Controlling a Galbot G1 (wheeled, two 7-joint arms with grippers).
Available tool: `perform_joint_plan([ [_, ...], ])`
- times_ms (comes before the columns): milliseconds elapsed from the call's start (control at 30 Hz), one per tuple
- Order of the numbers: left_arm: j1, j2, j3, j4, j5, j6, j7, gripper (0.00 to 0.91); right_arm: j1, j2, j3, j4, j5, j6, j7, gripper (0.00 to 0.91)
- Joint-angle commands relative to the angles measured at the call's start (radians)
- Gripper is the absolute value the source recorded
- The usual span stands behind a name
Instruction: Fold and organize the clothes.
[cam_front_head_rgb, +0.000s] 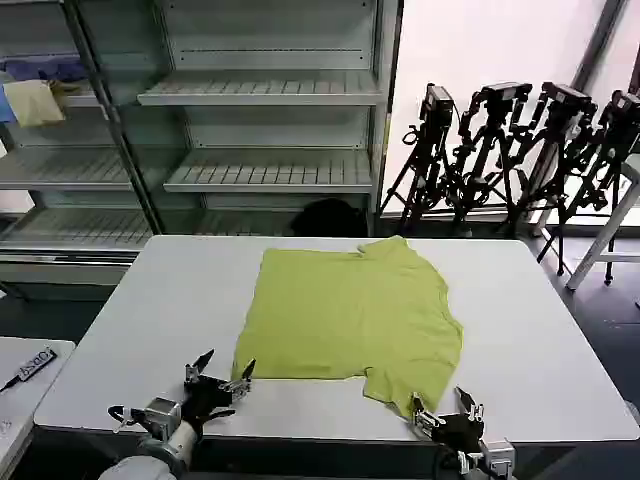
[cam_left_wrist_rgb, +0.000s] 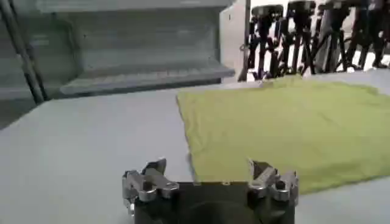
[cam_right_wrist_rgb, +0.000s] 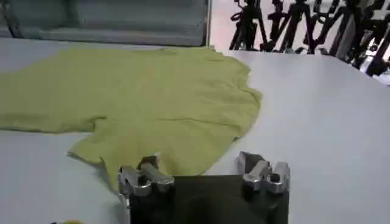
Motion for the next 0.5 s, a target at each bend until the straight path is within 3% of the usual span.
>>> perform_joint_plan([
  [33, 0.017, 0.002, 0.018, 0.033, 0.041, -0.006, 0.000, 0.907, -0.014, 0.001, -0.022, -0.031, 0.008, -0.006, 0.001, 0.393],
  [100, 0.017, 0.000, 0.022, 0.041, 0.046, -0.008, 0.000, 0.806, -0.014, 0.003, -0.025, -0.033, 0.005, -0.004, 0.002, 0.191],
  [133, 0.016, -0.002, 0.025, 0.044, 0.047, -0.008, -0.001, 0.655, -0.013, 0.004, -0.027, -0.034, 0.001, -0.003, 0.003, 0.050],
  [167, 0.015, -0.005, 0.026, 0.045, 0.047, -0.008, -0.001, 0.464, -0.013, 0.005, -0.028, -0.034, 0.000, -0.002, 0.003, 0.000],
  [233, 0.016, -0.006, 0.028, 0.044, 0.048, -0.007, -0.002, 0.242, -0.015, 0.005, -0.030, -0.032, -0.001, -0.001, 0.003, 0.000],
  [267, 0.017, -0.007, 0.029, 0.044, 0.047, -0.008, -0.001, 0.242, -0.015, 0.005, -0.030, -0.031, -0.001, 0.000, 0.003, 0.000],
  [300, 0.018, -0.007, 0.030, 0.044, 0.047, -0.010, 0.001, 0.030, -0.016, 0.005, -0.030, -0.031, -0.001, 0.002, 0.003, 0.000],
  [500, 0.019, -0.010, 0.038, 0.045, 0.042, -0.014, 0.008, 0.010, -0.018, 0.005, -0.028, -0.025, -0.001, 0.014, 0.002, 0.000],
])
